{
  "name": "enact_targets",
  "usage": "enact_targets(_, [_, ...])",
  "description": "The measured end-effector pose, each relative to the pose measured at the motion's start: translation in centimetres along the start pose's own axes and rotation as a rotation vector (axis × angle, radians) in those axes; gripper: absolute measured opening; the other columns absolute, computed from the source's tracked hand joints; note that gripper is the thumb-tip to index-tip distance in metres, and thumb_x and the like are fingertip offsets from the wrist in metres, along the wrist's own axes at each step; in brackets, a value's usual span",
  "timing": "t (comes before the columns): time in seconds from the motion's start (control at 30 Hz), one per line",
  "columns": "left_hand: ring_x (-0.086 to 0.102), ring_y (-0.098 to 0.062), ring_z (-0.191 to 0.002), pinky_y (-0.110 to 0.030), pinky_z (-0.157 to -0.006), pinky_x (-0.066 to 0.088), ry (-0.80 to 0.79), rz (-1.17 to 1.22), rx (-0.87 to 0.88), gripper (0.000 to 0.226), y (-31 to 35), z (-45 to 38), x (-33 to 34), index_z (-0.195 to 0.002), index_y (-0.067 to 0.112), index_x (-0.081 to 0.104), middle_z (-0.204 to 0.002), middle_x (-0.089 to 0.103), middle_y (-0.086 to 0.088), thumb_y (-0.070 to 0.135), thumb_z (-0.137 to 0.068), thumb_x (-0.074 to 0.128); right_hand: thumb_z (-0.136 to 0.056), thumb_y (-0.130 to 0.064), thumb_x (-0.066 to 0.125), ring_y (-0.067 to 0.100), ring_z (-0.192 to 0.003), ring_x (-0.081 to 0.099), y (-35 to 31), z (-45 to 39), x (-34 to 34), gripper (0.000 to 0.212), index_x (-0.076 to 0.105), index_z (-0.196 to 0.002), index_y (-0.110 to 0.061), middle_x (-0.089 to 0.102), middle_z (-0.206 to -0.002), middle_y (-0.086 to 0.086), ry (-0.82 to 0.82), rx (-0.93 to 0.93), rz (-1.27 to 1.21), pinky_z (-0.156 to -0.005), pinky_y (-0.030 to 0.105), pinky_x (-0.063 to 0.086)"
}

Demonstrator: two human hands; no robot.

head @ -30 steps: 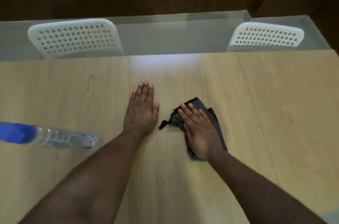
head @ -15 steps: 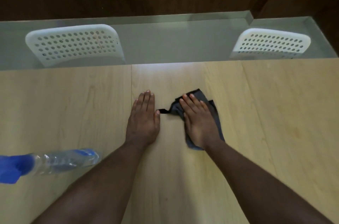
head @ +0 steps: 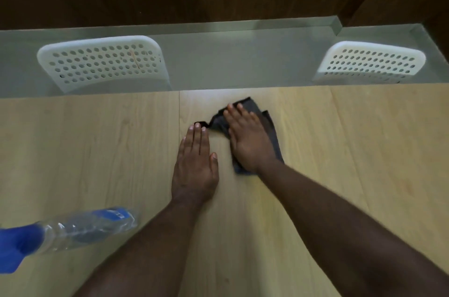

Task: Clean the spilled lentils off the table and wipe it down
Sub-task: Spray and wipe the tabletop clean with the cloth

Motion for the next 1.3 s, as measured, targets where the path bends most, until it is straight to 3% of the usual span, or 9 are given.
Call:
enact_targets(0.1, [0.002,-0.022,-0.163,-0.043,-0.132,0.013,-0.010,-0.010,0.001,0.069,0.1,0.0,-0.1,-0.167,0.006,0.013,-0.176,0.009,-0.012,0.037,-0.106,0.025,-0.111,-0.032,0.030,0.010,-0.162,0.001,1.6,5.8,0.3,0.056,0.025,-0.166,-0.023,0.014,-0.175,-0.008,-0.032,-0.084,0.012,-0.131,0.039,0.007])
enact_targets(0.27, [0.000,-0.021,-0.163,-0.040,-0.133,0.006,-0.014,0.001,-0.003,0.071,0.1,0.0,0.0,-0.168,0.007,0.010,-0.176,0.006,-0.010,0.044,-0.108,0.021,-0.107,-0.030,0.032,0.018,-0.160,0.022,7.5,2.0,-1.8,0.057,0.039,-0.162,-0.019,0.031,-0.170,-0.001,0.097,0.164,0.019,-0.129,0.046,0.020])
enact_targets(0.37, [0.002,-0.022,-0.163,-0.041,-0.132,0.008,0.003,0.008,0.005,0.071,0.0,0.0,0.2,-0.167,0.006,0.014,-0.176,0.010,-0.011,0.046,-0.108,0.020,-0.107,-0.028,0.034,0.023,-0.159,0.023,5.7,-1.9,-1.5,0.056,0.039,-0.161,-0.016,0.032,-0.170,0.003,0.118,0.232,0.021,-0.128,0.046,0.018])
enact_targets(0.47, [0.007,-0.023,-0.163,-0.042,-0.132,0.011,0.022,0.035,0.019,0.071,-0.3,-0.3,0.1,-0.166,0.005,0.019,-0.175,0.015,-0.013,0.046,-0.108,0.018,-0.109,-0.031,0.033,0.020,-0.161,0.015,1.8,-1.2,0.0,0.057,0.033,-0.164,-0.019,0.026,-0.173,0.000,0.076,0.130,0.001,-0.130,0.044,0.013])
enact_targets(0.6, [0.016,-0.027,-0.161,-0.045,-0.131,0.016,0.036,0.097,0.047,0.072,-0.2,0.0,-0.3,-0.164,0.002,0.025,-0.173,0.022,-0.017,0.045,-0.108,0.019,-0.109,-0.035,0.023,0.014,-0.162,0.005,-1.8,7.1,1.9,0.059,0.025,-0.167,-0.021,0.018,-0.175,-0.003,0.030,0.042,-0.037,-0.131,0.043,0.009])
enact_targets(0.77, [0.016,-0.029,-0.161,-0.045,-0.132,0.014,-0.023,0.059,0.099,0.073,0.4,1.7,0.0,-0.165,0.001,0.023,-0.172,0.022,-0.018,0.046,-0.107,0.017,-0.111,-0.029,0.033,0.011,-0.162,0.001,-1.1,19.4,1.8,0.056,0.027,-0.166,-0.023,0.015,-0.175,-0.007,-0.016,-0.060,0.014,-0.131,0.041,0.010])
enact_targets(1.0, [0.005,-0.020,-0.163,-0.041,-0.132,0.009,-0.007,0.097,0.124,0.070,1.1,11.4,0.8,-0.167,0.006,0.014,-0.176,0.011,-0.011,0.044,-0.109,0.023,-0.110,-0.030,0.031,0.020,-0.161,0.015,2.7,14.6,0.5,0.055,0.033,-0.164,-0.018,0.025,-0.173,0.000,0.066,0.240,-0.004,-0.130,0.045,0.015])
enact_targets(1.13, [0.002,-0.018,-0.163,-0.039,-0.132,0.008,-0.010,0.103,0.117,0.071,1.4,15.6,1.0,-0.168,0.007,0.011,-0.176,0.007,-0.009,0.045,-0.109,0.023,-0.109,-0.033,0.027,0.019,-0.162,0.011,-3.0,19.0,2.7,0.058,0.029,-0.165,-0.018,0.022,-0.173,0.000,0.041,0.111,-0.028,-0.131,0.046,0.013])
enact_targets(1.3, [0.003,-0.021,-0.163,-0.045,-0.132,0.011,-0.024,0.134,0.068,0.073,2.0,20.5,1.3,-0.168,0.005,0.011,-0.176,0.007,-0.011,0.047,-0.109,0.021,-0.108,-0.030,0.034,0.015,-0.162,0.003,-6.5,32.2,4.6,0.060,0.027,-0.166,-0.020,0.015,-0.175,-0.004,-0.030,-0.084,-0.013,-0.130,0.043,0.009])
Point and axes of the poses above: each hand's wrist, its own z-axis away from the middle knuckle, its own x-axis out of the palm, y = z × x, the point moved 8 cm from there along -z, towards the middle knuckle
